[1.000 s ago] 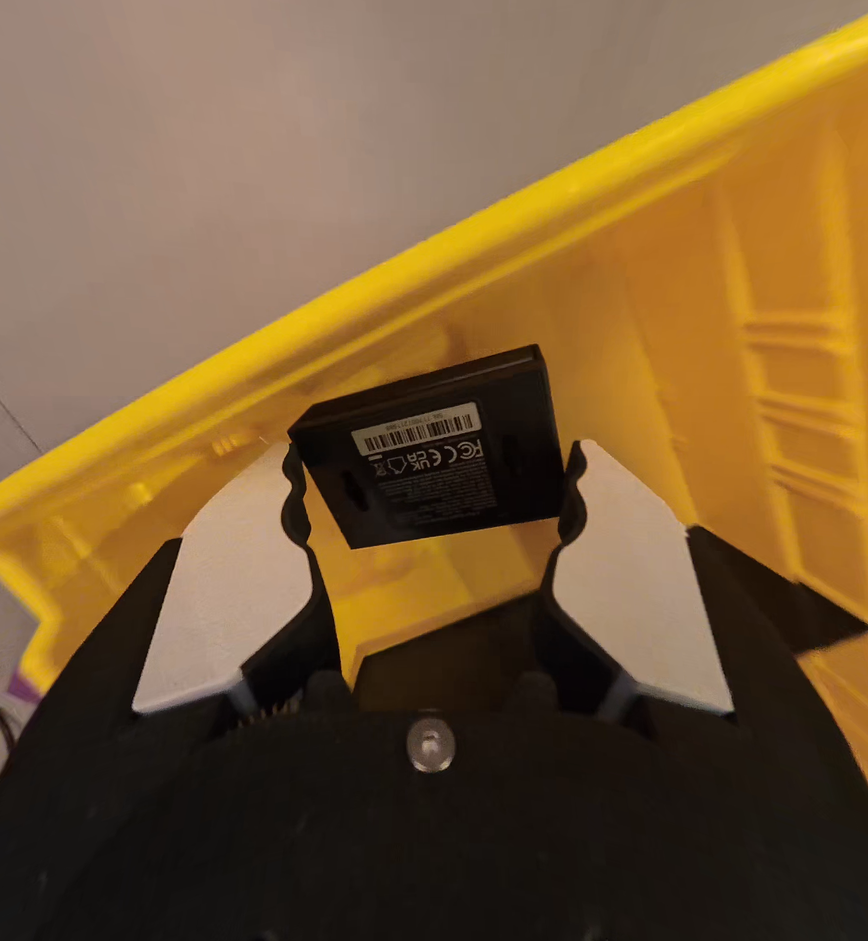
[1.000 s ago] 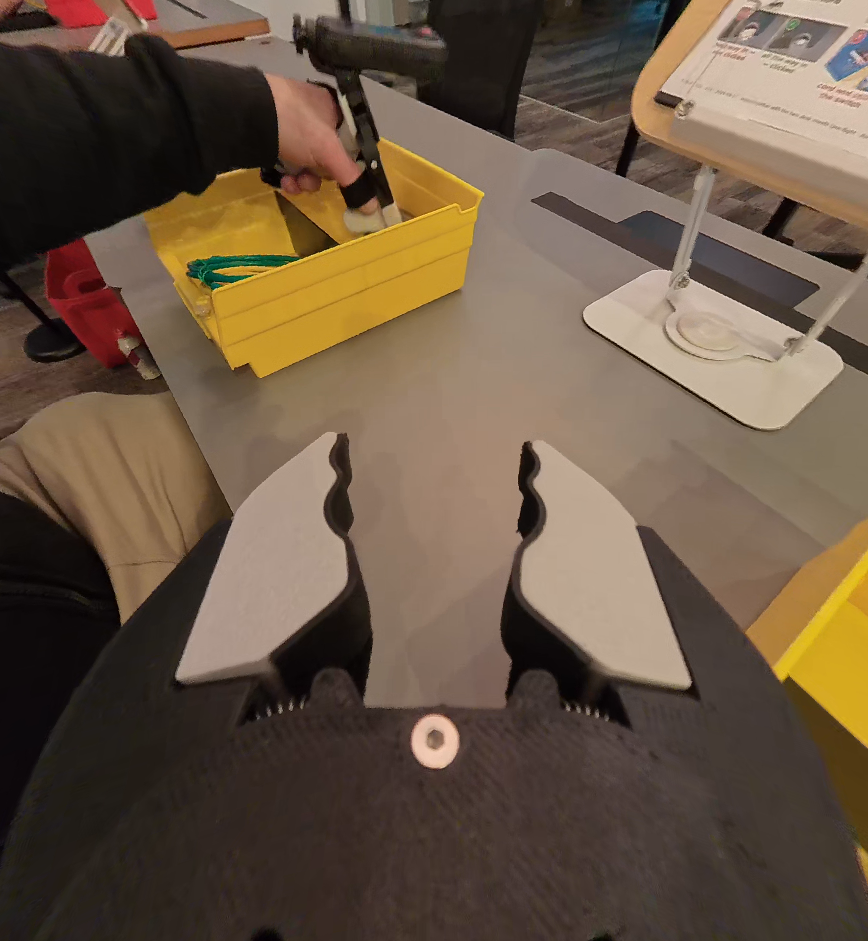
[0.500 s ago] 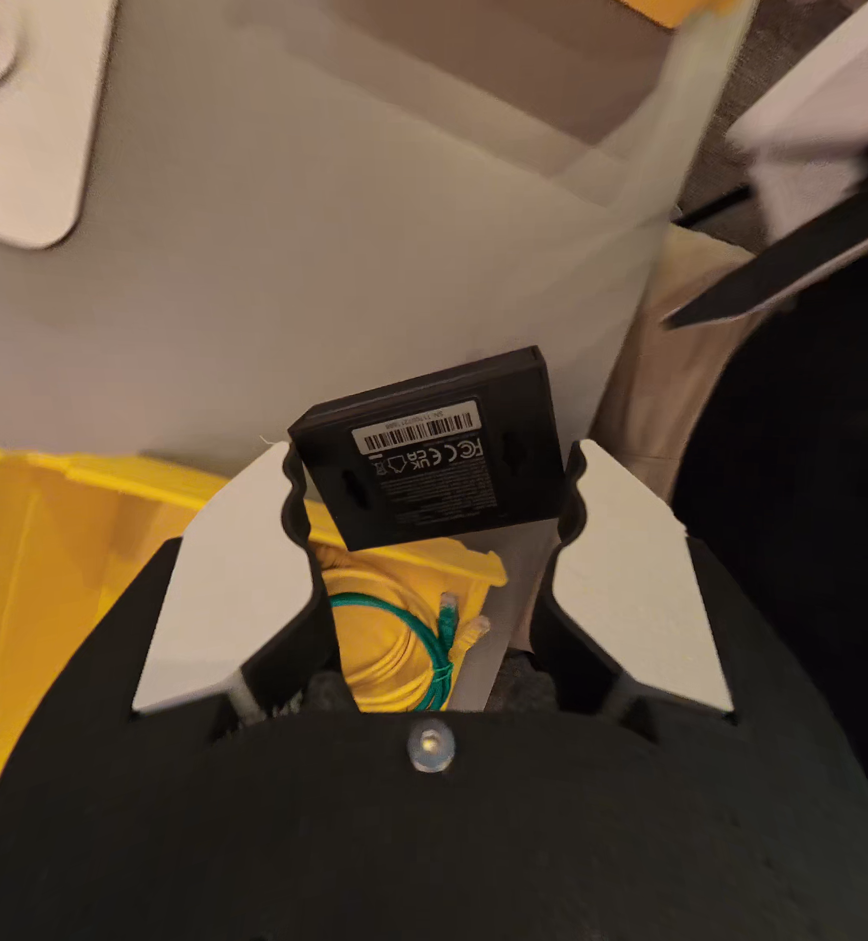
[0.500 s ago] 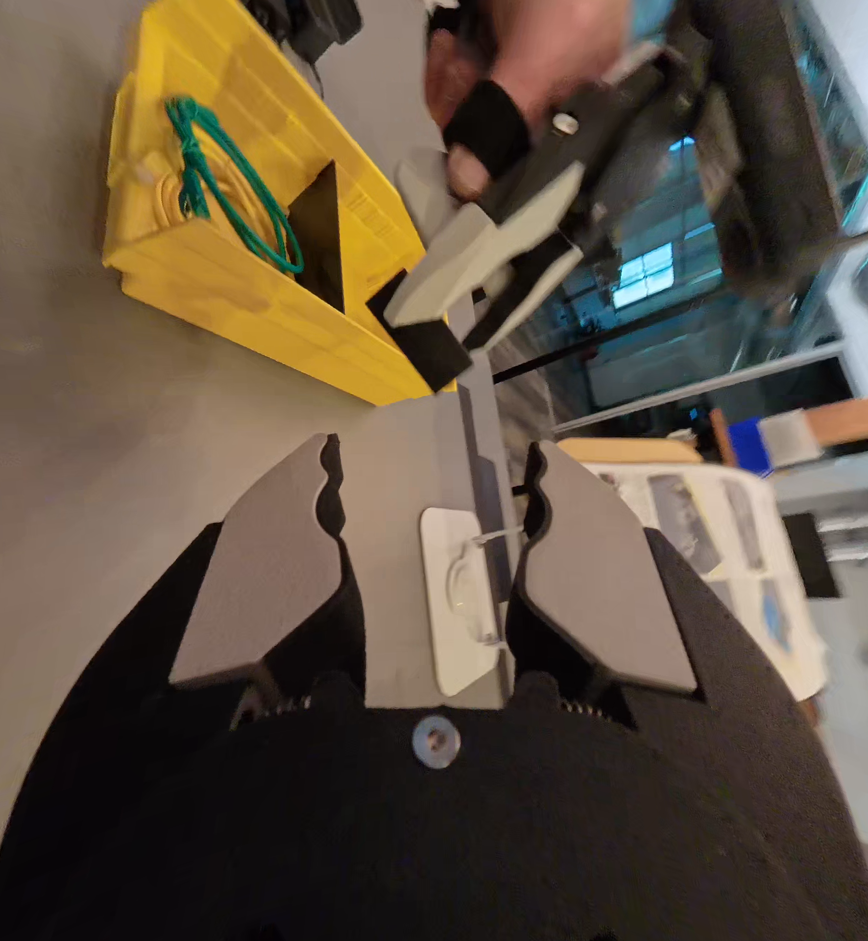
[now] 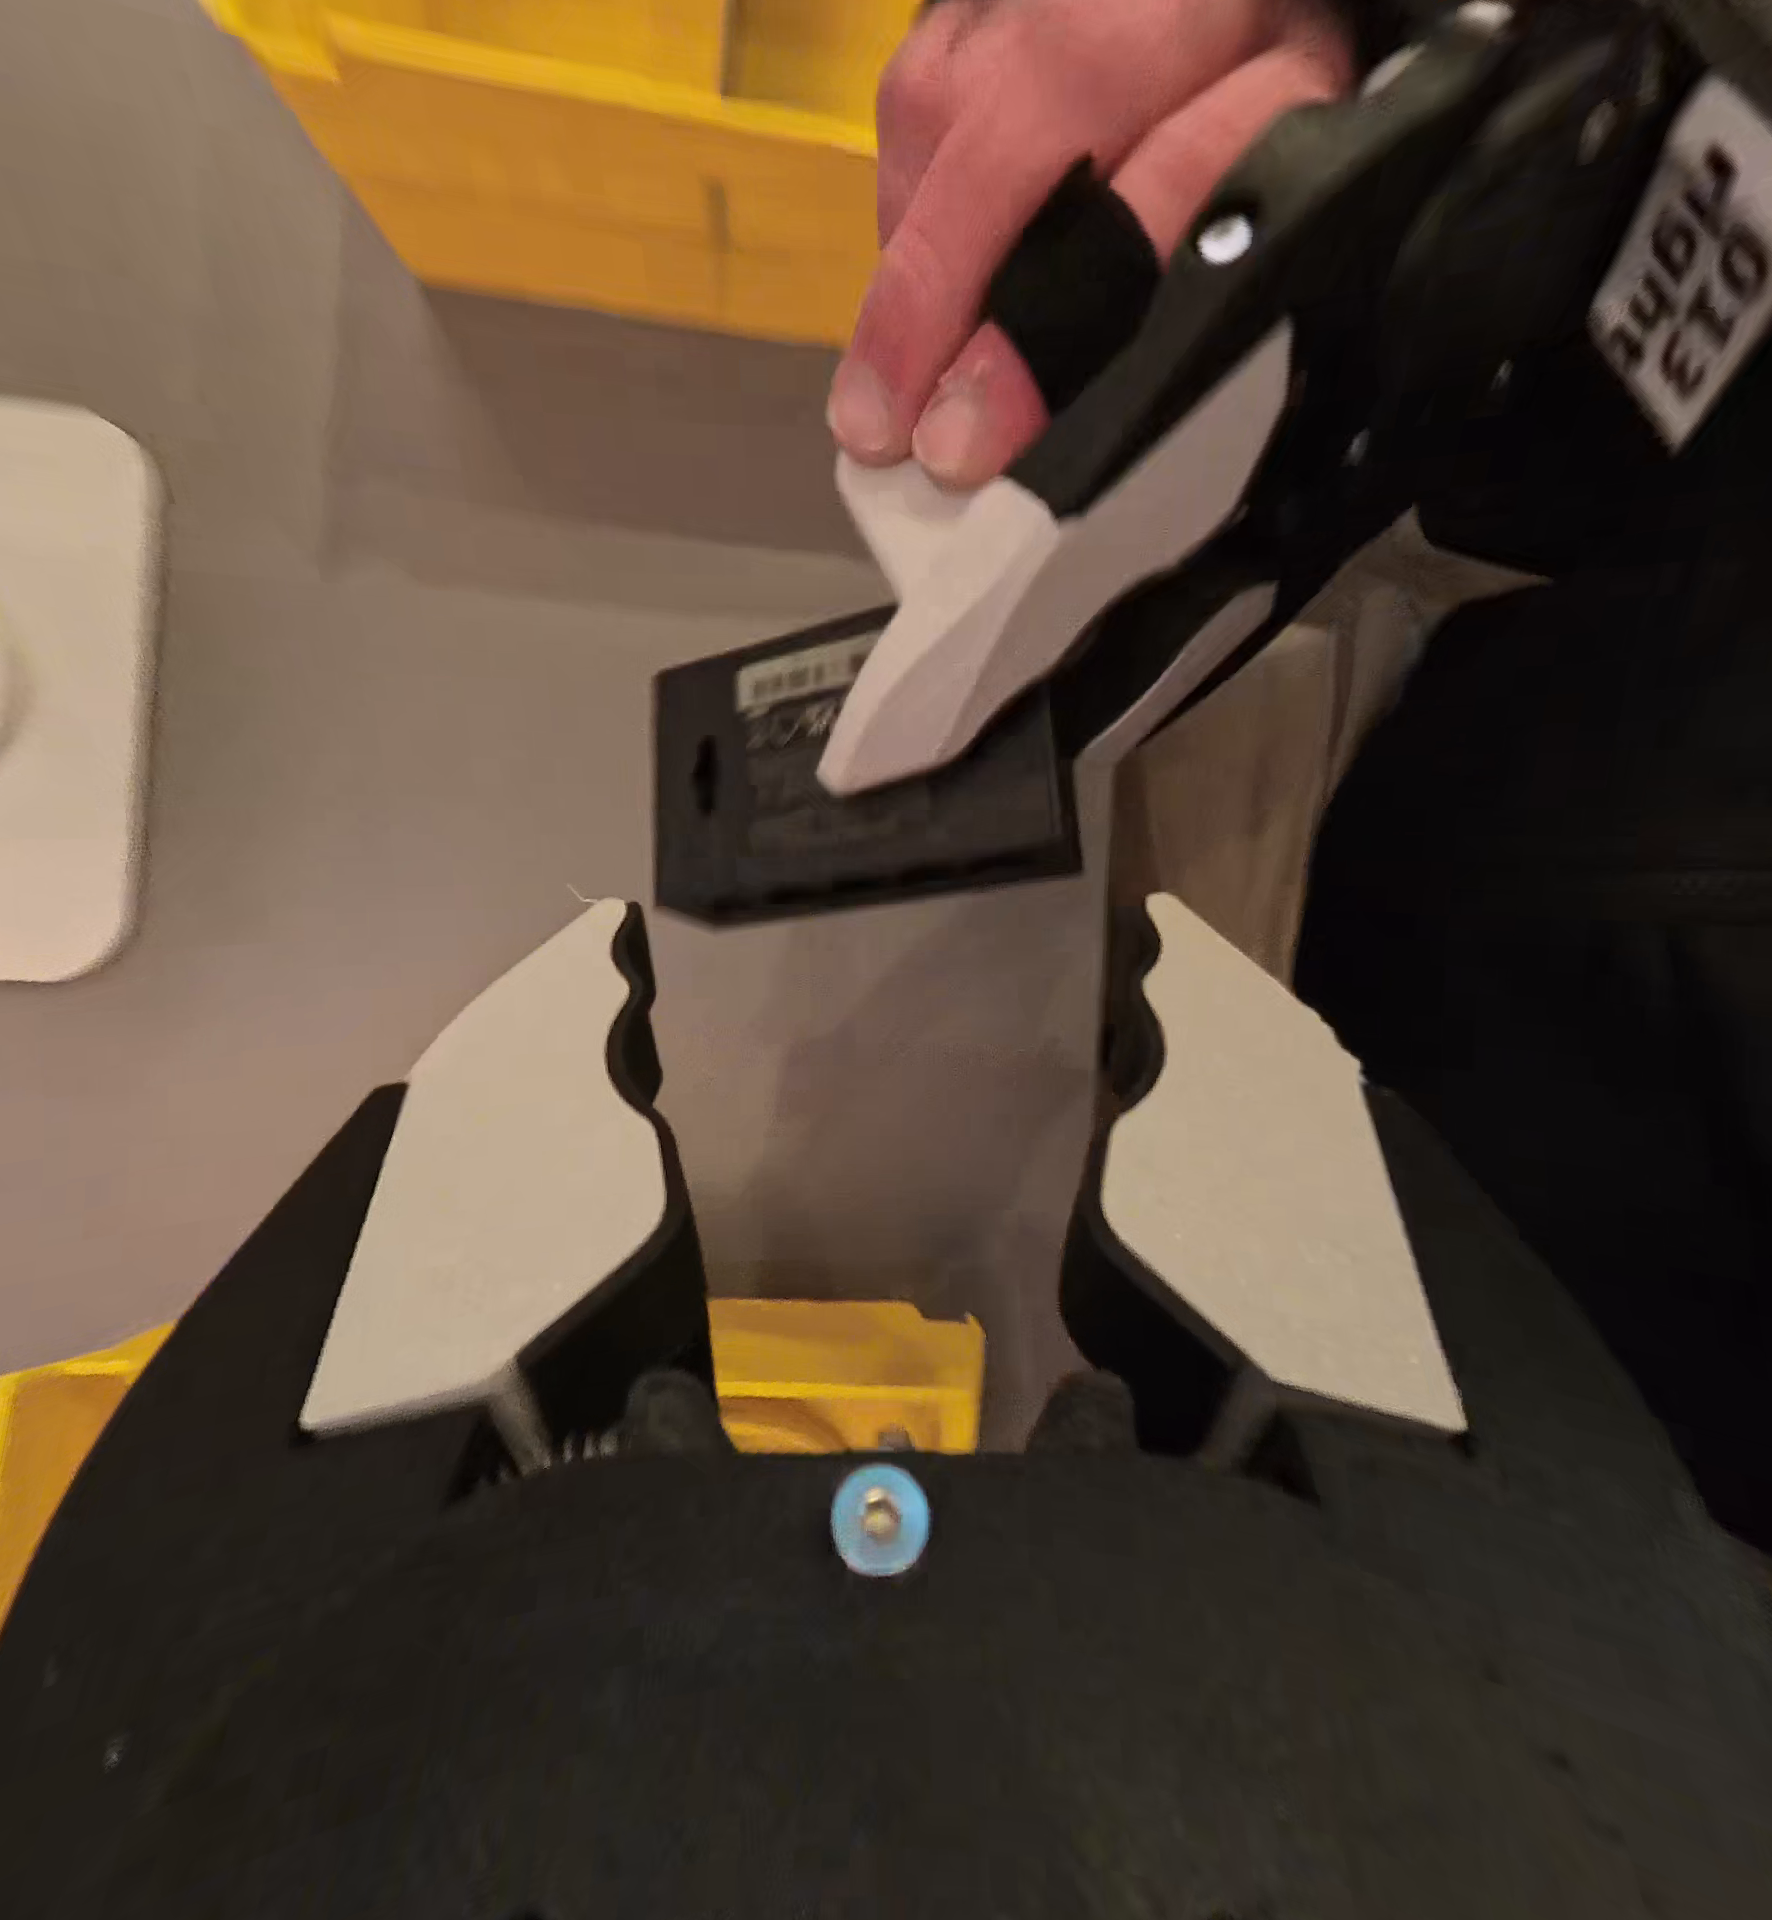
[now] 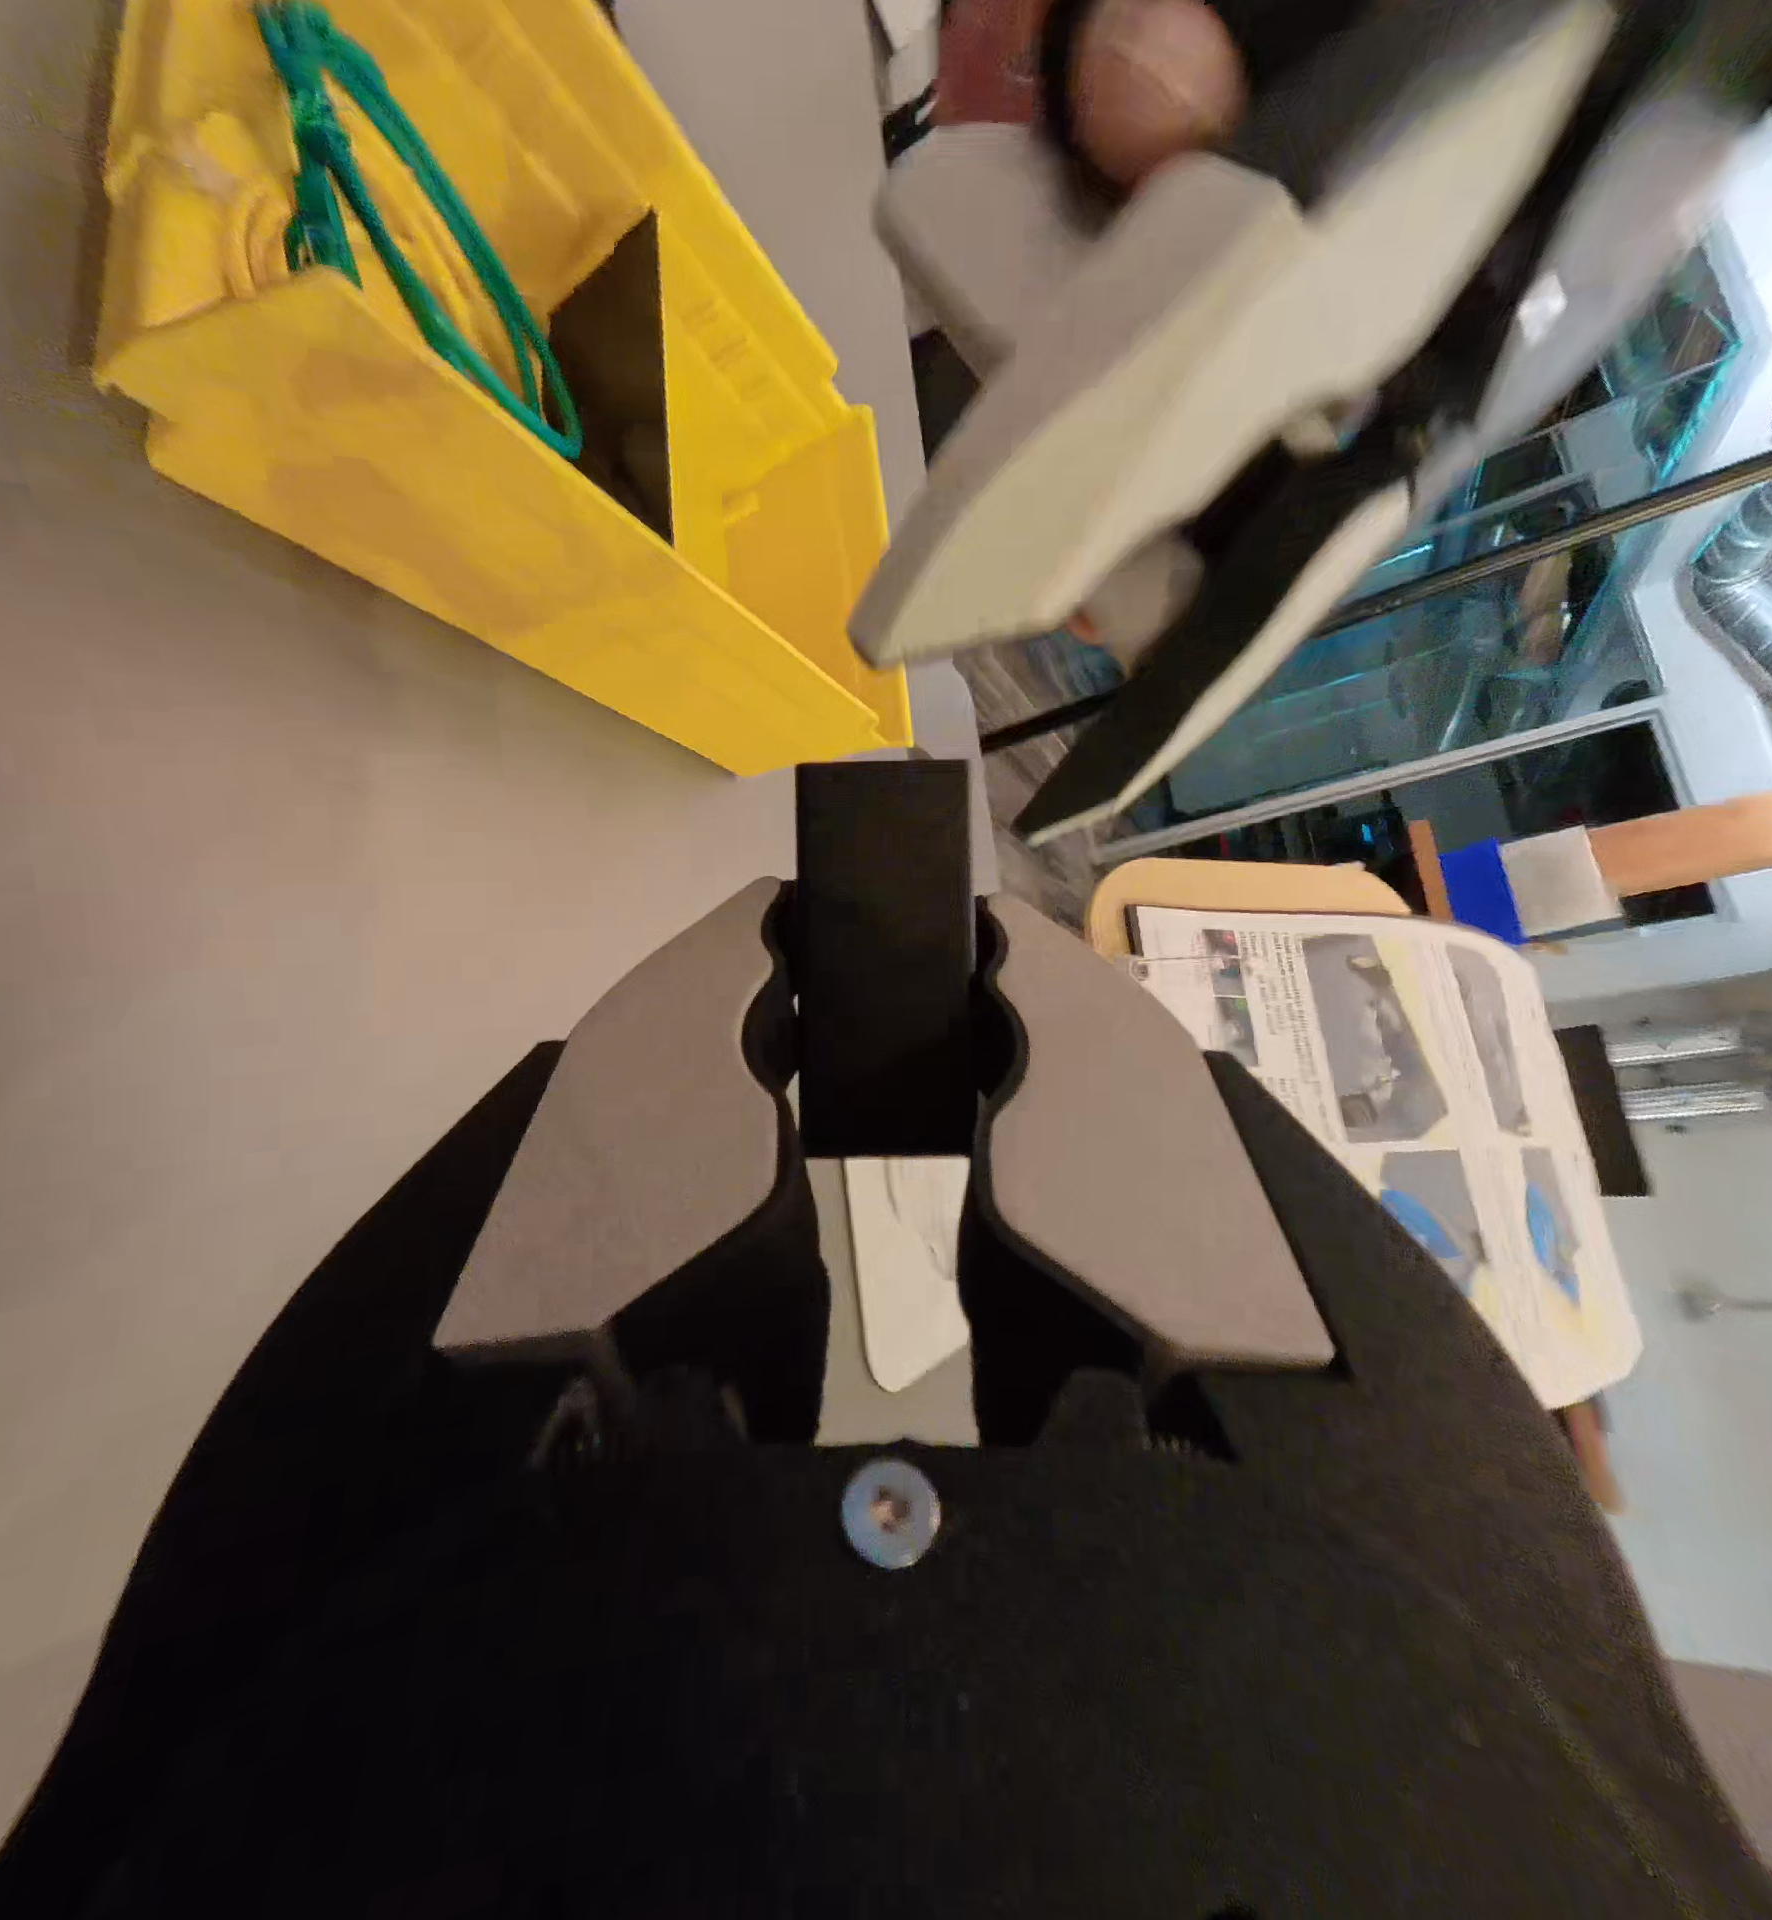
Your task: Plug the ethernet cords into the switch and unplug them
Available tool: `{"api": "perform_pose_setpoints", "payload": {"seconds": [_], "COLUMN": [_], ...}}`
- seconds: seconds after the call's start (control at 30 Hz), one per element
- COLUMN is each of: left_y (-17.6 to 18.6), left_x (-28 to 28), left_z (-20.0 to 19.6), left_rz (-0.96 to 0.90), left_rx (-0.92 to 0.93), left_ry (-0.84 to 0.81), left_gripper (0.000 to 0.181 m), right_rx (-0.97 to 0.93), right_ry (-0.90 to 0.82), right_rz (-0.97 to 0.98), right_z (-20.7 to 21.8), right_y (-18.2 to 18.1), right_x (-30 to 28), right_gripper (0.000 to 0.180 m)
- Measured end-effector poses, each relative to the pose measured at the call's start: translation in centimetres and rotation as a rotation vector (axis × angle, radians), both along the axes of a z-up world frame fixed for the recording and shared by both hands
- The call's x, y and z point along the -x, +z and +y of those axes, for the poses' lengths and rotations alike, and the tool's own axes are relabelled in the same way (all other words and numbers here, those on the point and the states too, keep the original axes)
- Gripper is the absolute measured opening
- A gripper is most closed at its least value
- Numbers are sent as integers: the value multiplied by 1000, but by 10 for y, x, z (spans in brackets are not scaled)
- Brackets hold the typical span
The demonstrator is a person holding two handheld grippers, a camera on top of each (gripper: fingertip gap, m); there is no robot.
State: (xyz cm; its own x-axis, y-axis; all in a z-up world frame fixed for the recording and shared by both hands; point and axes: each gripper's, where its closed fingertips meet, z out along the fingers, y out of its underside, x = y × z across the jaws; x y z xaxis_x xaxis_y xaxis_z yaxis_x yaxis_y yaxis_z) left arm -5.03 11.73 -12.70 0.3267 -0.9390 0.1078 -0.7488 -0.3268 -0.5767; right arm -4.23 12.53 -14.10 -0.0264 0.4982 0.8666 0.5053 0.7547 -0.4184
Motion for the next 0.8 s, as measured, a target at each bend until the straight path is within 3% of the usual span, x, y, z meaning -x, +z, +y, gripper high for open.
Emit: {"api": "perform_pose_setpoints", "payload": {"seconds": [0.1,0.17,0.27,0.33,0.47,0.53,0.67,0.73,0.8], "left_y": [8,0,-21,-23,-25,-20,-15,-8,-5], "left_x": [6,6,-6,-19,-43,-47,-44,-47,-50], "left_z": [16,20,13,11,-1,-4,-9,-16,-23], "left_rz": [-28,48,176,170,58,1,-21,-83,-129], "left_rx": [-334,-550,-725,-839,-909,-937,-966,-967,-913], "left_ry": [39,11,-85,-126,-214,-203,-197,-201,-222], "left_gripper": [83,75,77,66,30,29,29,29,29], "right_rx": [119,170,222,261,317,318,291,299,289], "right_ry": [42,99,184,235,341,354,338,339,342], "right_rz": [100,145,167,170,215,219,202,169,162], "right_z": [-2,-12,-29,-40,-62,-67,-67,-66,-67], "right_y": [14,20,26,27,39,43,47,40,37], "right_x": [-12,-14,-10,-6,-2,-4,-11,-12,-12], "right_gripper": [29,28,28,28,29,29,48,47,35]}}
